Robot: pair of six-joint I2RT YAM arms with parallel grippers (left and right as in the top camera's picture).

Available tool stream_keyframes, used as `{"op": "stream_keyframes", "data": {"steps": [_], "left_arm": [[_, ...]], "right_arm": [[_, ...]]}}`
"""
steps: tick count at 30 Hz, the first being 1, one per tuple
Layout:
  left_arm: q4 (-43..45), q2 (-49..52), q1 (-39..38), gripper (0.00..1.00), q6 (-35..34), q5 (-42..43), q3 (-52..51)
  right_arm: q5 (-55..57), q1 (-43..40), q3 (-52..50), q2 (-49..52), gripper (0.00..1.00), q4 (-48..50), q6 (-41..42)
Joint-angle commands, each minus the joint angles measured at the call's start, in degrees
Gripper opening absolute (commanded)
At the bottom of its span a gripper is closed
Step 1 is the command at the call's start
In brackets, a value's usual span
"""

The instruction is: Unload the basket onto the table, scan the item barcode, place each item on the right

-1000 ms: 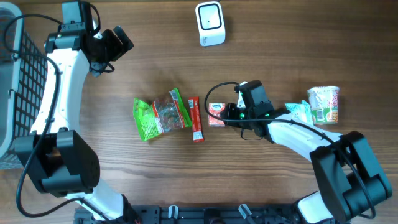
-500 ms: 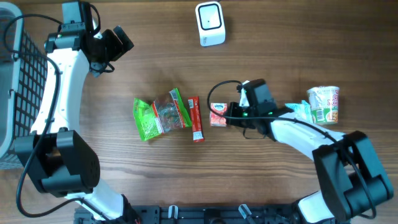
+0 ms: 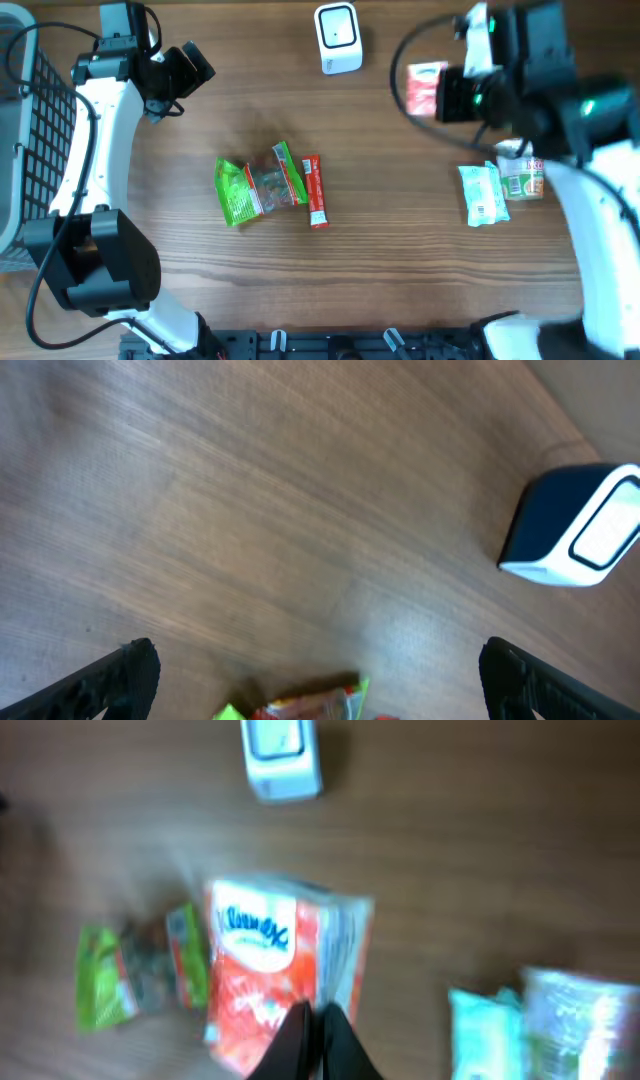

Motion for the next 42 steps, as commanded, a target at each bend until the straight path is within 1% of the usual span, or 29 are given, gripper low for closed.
{"op": "stream_keyframes", "data": {"steps": [1,2,3,5,7,9,11,13,15,16,18,19,21,23,24,27,28,29,30,32,33,35,37,38,42], "left_arm": [[-0.09,0.02,0.22,1.00,-0.13,0.35,0.15],[-0.09,0.02,0.22,1.00,-0.13,0.33,0.15],[-0.09,0.02,0.22,1.00,-0.13,0.33,0.15],[-0.09,0.02,0.22,1.00,-0.13,0.33,0.15],[-0.09,0.02,0.22,1.00,-0.13,0.33,0.15],[-0.09,0.02,0.22,1.00,-0.13,0.33,0.15],[-0.09,0.00,0.22,1.00,-0.13,0.33,0.15],[-0.09,0.02,0.22,1.00,-0.13,0.33,0.15],[-0.09,0.02,0.22,1.00,-0.13,0.33,0.15],[-0.09,0.00,0.22,1.00,-0.13,0.33,0.15],[-0.09,0.00,0.22,1.00,-0.13,0.33,0.15],[-0.09,0.02,0.22,1.00,-0.13,0.33,0.15],[-0.09,0.02,0.22,1.00,-0.13,0.33,0.15],[-0.09,0.02,0.22,1.00,-0.13,0.33,0.15],[-0.09,0.02,0.22,1.00,-0.13,0.33,0.15],[-0.09,0.02,0.22,1.00,-0.13,0.33,0.15],[-0.09,0.02,0.22,1.00,-0.13,0.33,0.15],[-0.09,0.00,0.22,1.00,-0.13,0.33,0.15],[-0.09,0.02,0.22,1.00,-0.13,0.33,0.15],[-0.09,0.00,0.22,1.00,-0.13,0.33,0.15],[-0.09,0.02,0.22,1.00,-0.13,0.33,0.15],[-0.09,0.02,0.22,1.00,-0.13,0.33,0.15],[-0.09,0.02,0.22,1.00,-0.13,0.33,0.15],[-0.09,0.00,0.22,1.00,-0.13,0.33,0.15],[-0.09,0.02,0.22,1.00,-0.13,0.33,0.15]], "right_arm": [[12.17,2.14,16.79,11.50,0.04,-3.98,-4.44],[15.28,3.45,19.30,14.21,0.04,-3.50,-4.85],[20.74,6.21,19.98,17.79,0.04,-0.02,-7.06],[26.93,9.66,19.98,22.64,0.04,4.70,-10.36],[35.32,13.14,19.98,29.70,0.04,12.00,-15.34],[40.44,14.78,19.98,35.45,0.04,18.84,-20.79],[43.19,15.26,19.93,41.07,0.04,25.64,-25.79],[46.07,15.21,19.93,45.86,0.04,30.97,-28.61],[48.76,15.19,19.91,51.28,0.04,37.64,-34.32],[48.87,15.19,19.87,52.35,0.04,39.23,-36.22],[49.09,15.19,19.87,53.11,0.04,40.92,-36.63],[49.68,15.19,19.89,52.76,0.04,40.94,-36.68],[54.69,15.19,19.89,50.66,0.04,40.04,-36.68],[54.23,15.19,19.89,46.05,0.04,35.74,-33.68],[51.23,15.19,19.89,42.47,0.04,32.09,-30.93],[34.80,15.02,19.89,30.58,0.04,17.31,-18.69],[27.19,14.47,19.89,26.58,0.04,11.06,-14.60],[23.12,13.90,19.89,24.55,0.04,7.17,-12.28],[15.13,11.91,19.89,21.31,0.04,-2.10,-8.07],[7.32,8.44,19.87,20.22,0.04,-13.84,-5.07],[2.95,6.51,17.35,20.44,0.04,-16.52,-2.69],[3.08,5.49,11.32,20.61,0.04,-15.21,-0.72],[8.11,4.76,0.87,20.68,0.04,-11.96,2.51],[10.49,4.42,-7.04,20.68,0.04,-8.85,3.48],[15.74,3.52,-23.47,20.68,0.04,1.11,3.39]]}}
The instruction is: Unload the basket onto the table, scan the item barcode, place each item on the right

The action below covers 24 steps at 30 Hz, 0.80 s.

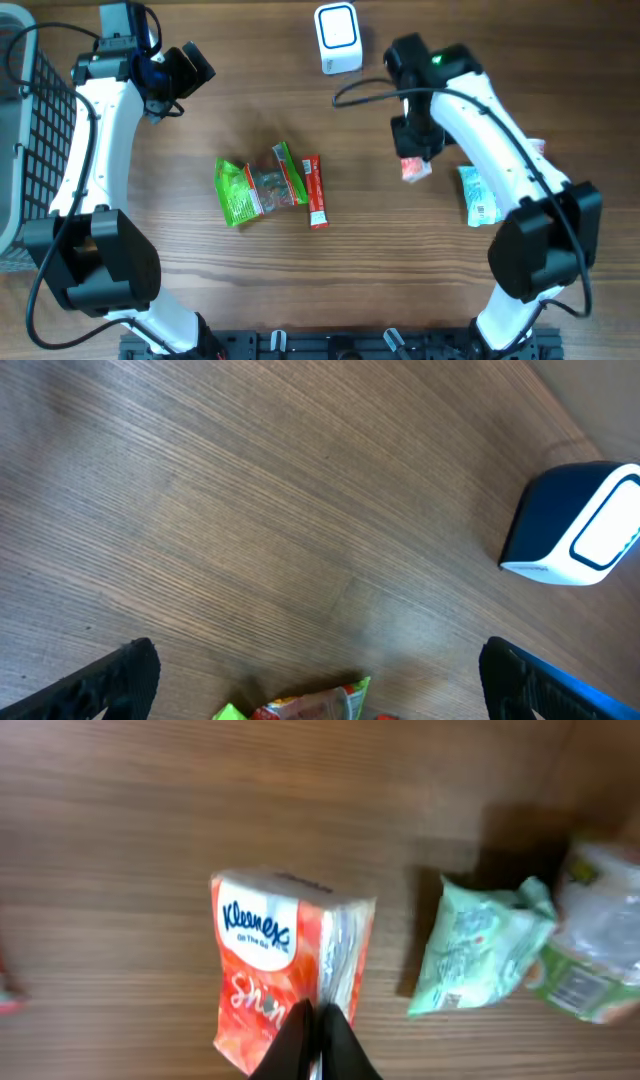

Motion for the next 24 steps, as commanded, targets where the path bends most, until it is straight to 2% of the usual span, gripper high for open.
{"op": "stream_keyframes", "data": {"steps": [1,4,5,6,7,10,12,15,16,17,18,20,21,23,24], "left_arm": [[0.07,0.02,0.22,1.00,-0.13,0.28,0.15],[0.07,0.00,0.22,1.00,-0.13,0.28,0.15],[0.07,0.00,0.22,1.00,-0.13,0.28,0.15],[0.07,0.00,0.22,1.00,-0.13,0.28,0.15],[0.07,0.02,0.22,1.00,-0.13,0.28,0.15],[0.07,0.02,0.22,1.00,-0.13,0.28,0.15],[0.07,0.02,0.22,1.00,-0.13,0.28,0.15],[0.07,0.02,0.22,1.00,-0.13,0.28,0.15],[0.07,0.02,0.22,1.00,-0.13,0.28,0.15],[0.07,0.00,0.22,1.00,-0.13,0.28,0.15],[0.07,0.02,0.22,1.00,-0.13,0.28,0.15],[0.07,0.00,0.22,1.00,-0.13,0.28,0.15],[0.07,0.00,0.22,1.00,-0.13,0.28,0.15],[0.07,0.02,0.22,1.00,-0.13,0.28,0.15],[0.07,0.00,0.22,1.00,-0.13,0.28,0.15]], "right_arm": [[7.52,-1.92,-9.99,-0.17,0.04,5.90,1.55],[12.41,-5.33,-14.69,-0.17,0.06,9.88,1.46],[12.57,-5.95,-14.69,-0.17,0.17,10.12,1.38],[12.50,-7.13,-14.69,-0.17,0.55,11.21,1.33],[12.48,-8.07,-14.69,-0.17,0.68,12.61,1.29],[10.45,-8.68,-13.97,-0.20,0.68,17.84,-3.34],[4.59,-8.52,-10.40,-0.33,0.68,16.39,-3.37],[-17.49,-6.84,-7.15,-0.94,0.67,16.83,-4.33],[-25.73,-4.35,-7.17,-0.94,0.61,18.86,-4.50],[-27.45,-2.03,-7.21,-0.94,0.59,20.33,-4.04],[-27.36,3.32,-7.23,-0.83,0.58,22.25,1.68],[-27.41,9.25,-8.17,-0.72,0.59,26.32,7.02],[-27.39,12.55,-8.87,-0.72,1.00,29.05,9.73],[-27.26,17.64,-9.77,-0.55,0.99,30.58,11.96],[-26.27,19.56,-9.77,-0.37,0.86,30.38,12.00]]}}
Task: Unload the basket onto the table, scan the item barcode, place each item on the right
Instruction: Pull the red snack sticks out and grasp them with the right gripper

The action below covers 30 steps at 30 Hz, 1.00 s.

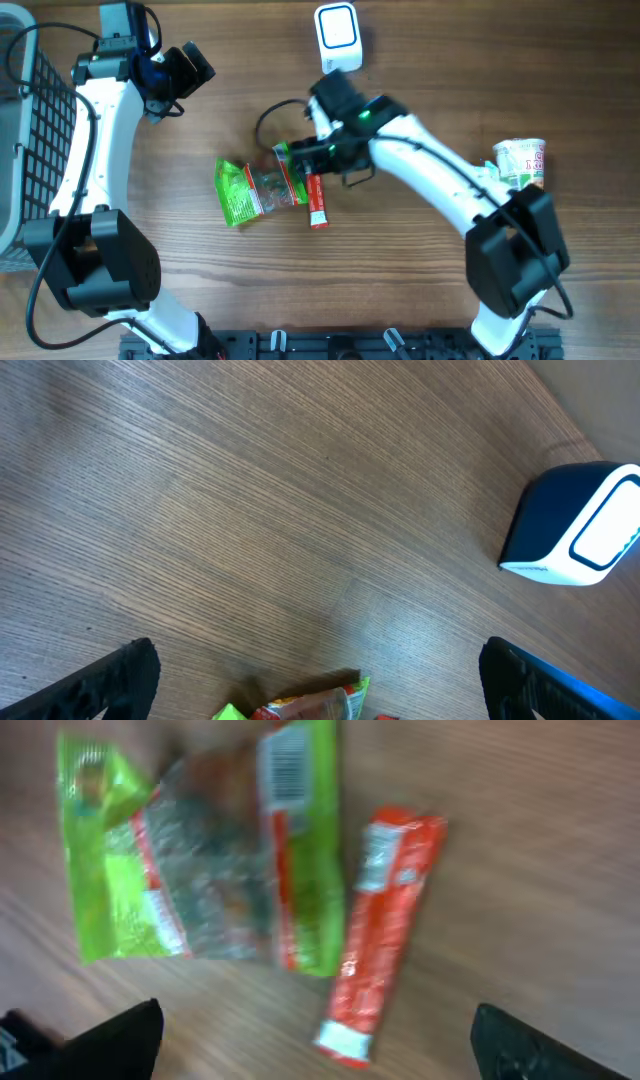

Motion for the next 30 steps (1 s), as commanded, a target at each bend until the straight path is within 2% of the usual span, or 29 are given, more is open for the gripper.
{"op": "stream_keyframes", "data": {"steps": [1,2,4,6,14,17,19,21,24,26,28,30], "left_arm": [[0.04,0.02,0.22,1.00,-0.13,0.28,0.15],[0.04,0.02,0.22,1.00,-0.13,0.28,0.15],[0.04,0.02,0.22,1.00,-0.13,0.28,0.15],[0.04,0.00,0.22,1.00,-0.13,0.28,0.15],[0.04,0.00,0.22,1.00,-0.13,0.28,0.15],[0.04,0.00,0.22,1.00,-0.13,0.28,0.15],[0.04,0.02,0.22,1.00,-0.13,0.28,0.15],[0.04,0.02,0.22,1.00,-0.13,0.28,0.15],[0.04,0.00,0.22,1.00,-0.13,0.28,0.15],[0.04,0.00,0.22,1.00,-0.13,0.28,0.15],[0.04,0.00,0.22,1.00,-0.13,0.28,0.15],[0.04,0.02,0.22,1.00,-0.13,0.28,0.15]], "right_arm": [[2.60,5.62,-1.01,-0.11,0.69,-0.35,4.02],[5.22,6.93,-1.01,0.37,0.63,-0.55,4.94],[14.36,9.94,-1.01,1.20,0.43,-1.14,8.26],[18.91,11.19,-1.01,1.42,0.37,-2.29,8.41],[19.87,11.32,-6.73,4.79,0.36,-1.92,9.70],[24.59,11.32,-7.17,4.98,0.36,-1.88,9.70],[23.80,11.34,-8.26,4.98,0.36,-0.90,9.81],[21.42,11.34,-10.12,4.98,0.41,2.05,9.66],[21.73,11.21,-10.36,4.98,0.41,2.38,7.89],[27.47,10.47,-10.36,4.98,0.41,0.15,3.65],[35.98,9.20,-10.36,4.98,0.42,-4.31,3.69],[39.36,6.91,-10.36,4.98,0.43,-6.36,3.58]]}}
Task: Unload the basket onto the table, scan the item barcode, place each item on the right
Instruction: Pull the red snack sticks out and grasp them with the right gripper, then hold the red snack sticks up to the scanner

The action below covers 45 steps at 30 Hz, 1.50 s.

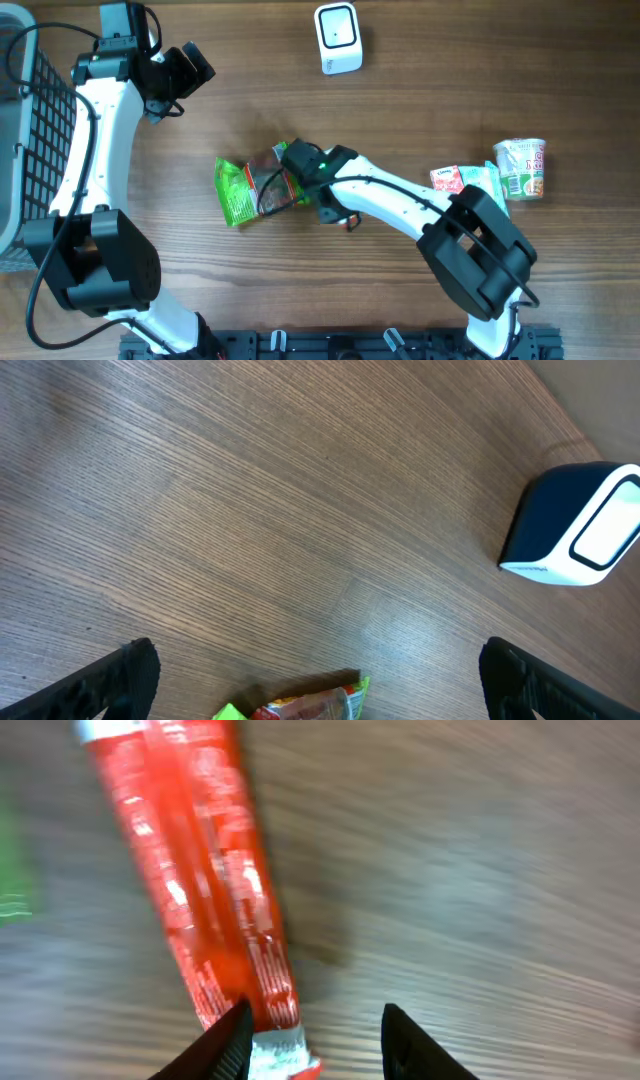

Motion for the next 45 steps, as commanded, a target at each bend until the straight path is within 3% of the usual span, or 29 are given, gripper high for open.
{"op": "stream_keyframes", "data": {"steps": [1,3,6,10,14,17,19,21,23,25,28,30,38,45], "left_arm": [[0.04,0.00,0.22,1.00,-0.13,0.28,0.15],[0.04,0.02,0.22,1.00,-0.13,0.28,0.15],[0.04,0.00,0.22,1.00,-0.13,0.28,0.15],[0.04,0.00,0.22,1.00,-0.13,0.28,0.15],[0.04,0.00,0.22,1.00,-0.13,0.28,0.15],[0.04,0.00,0.22,1.00,-0.13,0.28,0.15],[0.04,0.02,0.22,1.00,-0.13,0.28,0.15],[0.04,0.00,0.22,1.00,-0.13,0.28,0.15],[0.04,0.00,0.22,1.00,-0.13,0.28,0.15],[0.04,0.00,0.22,1.00,-0.13,0.28,0.15],[0.04,0.02,0.22,1.00,-0.13,0.28,0.15],[0.04,0.00,0.22,1.00,-0.13,0.28,0.15],[0.04,0.02,0.22,1.00,-0.13,0.28,0.15],[0.04,0.02,0.22,1.00,-0.13,0.28,0.15]], "right_arm": [[7.89,-4.13,-0.55,0.55,0.43,-1.09,-2.75],[7.21,-7.08,-0.39,0.50,0.44,-1.03,-5.75],[-8.92,-12.68,3.15,-1.79,0.40,-1.57,-18.03],[-13.11,-18.56,3.54,-5.40,0.41,-2.91,-25.51],[-14.71,-19.21,-2.32,-5.09,0.40,0.98,-28.04],[-16.59,-19.21,-8.04,-5.07,0.29,6.88,-30.86],[-19.56,-19.21,-9.81,-5.07,0.29,8.35,-34.01],[-19.10,-19.21,-9.81,-5.09,0.29,9.03,-34.01],[-17.90,-19.23,-7.82,-5.49,0.22,7.02,-33.73],[-18.10,-19.21,-4.83,-6.93,0.27,5.55,-32.50],[-21.09,-19.21,-4.59,-7.93,0.44,4.61,-32.72],[-26.14,-19.21,-5.20,-7.89,0.46,4.20,-34.34],[-20.02,-19.23,-11.76,-7.87,0.30,10.91,-33.83],[-22.97,-19.23,-14.67,-7.87,0.34,10.38,-32.22]]}}
